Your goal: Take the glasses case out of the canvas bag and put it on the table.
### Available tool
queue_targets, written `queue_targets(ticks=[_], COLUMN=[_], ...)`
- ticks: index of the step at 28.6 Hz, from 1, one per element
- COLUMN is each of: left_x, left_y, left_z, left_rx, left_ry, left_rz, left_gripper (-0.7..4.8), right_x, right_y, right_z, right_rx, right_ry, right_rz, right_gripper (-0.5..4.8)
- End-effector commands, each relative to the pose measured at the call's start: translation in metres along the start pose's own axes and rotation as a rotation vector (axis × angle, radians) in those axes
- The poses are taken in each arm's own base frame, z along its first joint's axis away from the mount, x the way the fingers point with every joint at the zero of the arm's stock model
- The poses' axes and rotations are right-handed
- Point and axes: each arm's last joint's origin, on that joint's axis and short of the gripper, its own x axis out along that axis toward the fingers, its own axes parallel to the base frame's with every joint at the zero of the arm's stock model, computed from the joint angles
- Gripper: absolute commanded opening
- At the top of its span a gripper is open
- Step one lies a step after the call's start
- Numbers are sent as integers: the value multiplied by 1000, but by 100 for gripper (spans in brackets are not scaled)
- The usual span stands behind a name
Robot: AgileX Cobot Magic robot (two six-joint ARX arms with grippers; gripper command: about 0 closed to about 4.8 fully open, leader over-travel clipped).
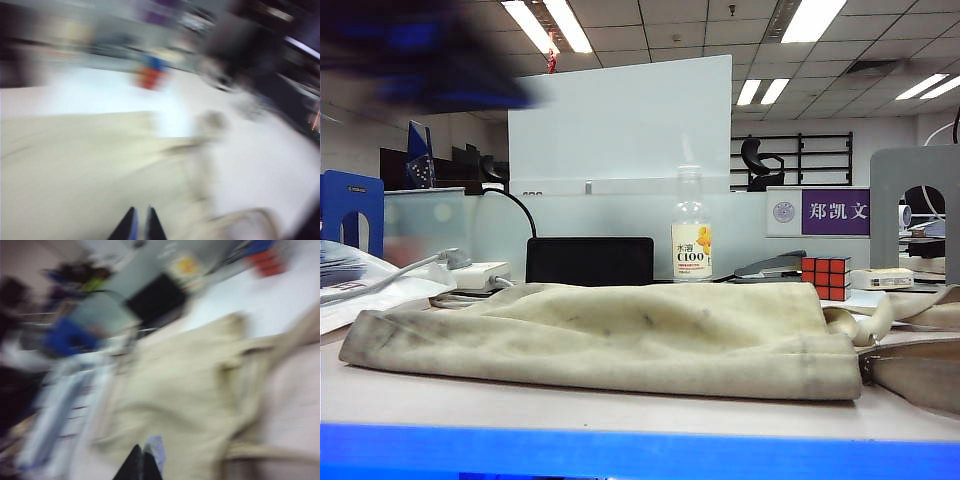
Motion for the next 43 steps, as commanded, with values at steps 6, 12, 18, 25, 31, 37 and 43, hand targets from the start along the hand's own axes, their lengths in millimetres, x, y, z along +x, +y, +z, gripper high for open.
queue_targets(ticks=[6,12,18,25,31,37,43], left_x=[140,206,237,255,276,288,295], left_y=[-38,-57,-65,-89,-87,-70,-68], left_z=[58,45,-1,-19,-33,-66,-72], left_rx=[108,217,213,265,240,248,186], left_ry=[339,604,781,722,632,721,704], left_rz=[-105,-144,-150,-209,-146,-27,-109], left_gripper=[40,98,219,219,220,220,5], right_x=[-26,-35,-53,-90,-95,-99,-102], right_y=[39,49,78,106,106,108,109], right_z=[14,17,44,72,68,65,62], right_rx=[36,27,-279,-634,-569,-525,-513], right_ry=[102,249,138,190,250,260,264], right_rz=[253,202,49,-374,-324,-251,-198], right_gripper=[-2,-2,-2,-2,-2,-2,-2])
